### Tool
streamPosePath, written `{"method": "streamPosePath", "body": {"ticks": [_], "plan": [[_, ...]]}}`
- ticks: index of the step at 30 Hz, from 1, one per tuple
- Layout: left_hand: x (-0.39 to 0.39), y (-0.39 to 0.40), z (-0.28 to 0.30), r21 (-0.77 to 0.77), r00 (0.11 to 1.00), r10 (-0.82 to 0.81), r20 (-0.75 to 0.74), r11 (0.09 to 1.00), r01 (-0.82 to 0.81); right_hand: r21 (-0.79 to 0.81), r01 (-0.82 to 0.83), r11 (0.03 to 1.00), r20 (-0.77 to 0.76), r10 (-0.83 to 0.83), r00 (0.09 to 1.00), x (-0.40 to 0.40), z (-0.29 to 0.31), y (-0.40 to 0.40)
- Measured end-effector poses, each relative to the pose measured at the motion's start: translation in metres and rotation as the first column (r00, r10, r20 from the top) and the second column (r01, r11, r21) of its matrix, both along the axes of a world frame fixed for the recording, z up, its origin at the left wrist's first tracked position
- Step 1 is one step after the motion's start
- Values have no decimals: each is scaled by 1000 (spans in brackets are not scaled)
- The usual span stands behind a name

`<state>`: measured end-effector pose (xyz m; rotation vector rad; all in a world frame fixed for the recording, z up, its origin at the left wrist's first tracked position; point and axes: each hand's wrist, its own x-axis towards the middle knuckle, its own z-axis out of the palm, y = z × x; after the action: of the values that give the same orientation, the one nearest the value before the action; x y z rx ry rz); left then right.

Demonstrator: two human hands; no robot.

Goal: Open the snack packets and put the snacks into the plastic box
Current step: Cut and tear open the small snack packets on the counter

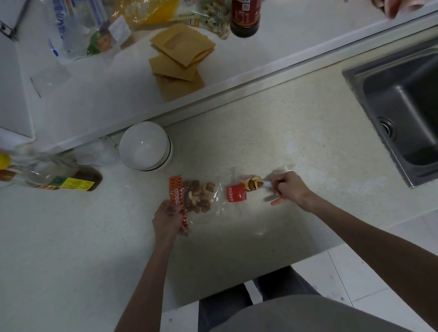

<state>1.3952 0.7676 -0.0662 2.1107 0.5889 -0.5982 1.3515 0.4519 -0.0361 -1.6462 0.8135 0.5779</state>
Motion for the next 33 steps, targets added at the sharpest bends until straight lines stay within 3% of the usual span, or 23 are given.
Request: {"method": "streamPosePath", "body": {"ticks": [19,24,27,30,33], "plan": [[-8,-12,24,-16,997,1,73,1000,0,-52,21,998,-23,-22,999,-13,11,-40],[-10,-32,51,153,952,-172,254,979,136,-59,-81,995,9,82,997,-7,42,-42],[-10,-58,72,75,903,-219,368,976,206,-52,-164,985,44,166,985,-1,72,-39],[-2,-86,95,96,877,-309,368,951,295,-76,-199,977,94,206,974,9,108,-35],[0,-104,120,233,790,-429,437,903,361,-122,-216,969,164,234,958,19,150,-32]]}}
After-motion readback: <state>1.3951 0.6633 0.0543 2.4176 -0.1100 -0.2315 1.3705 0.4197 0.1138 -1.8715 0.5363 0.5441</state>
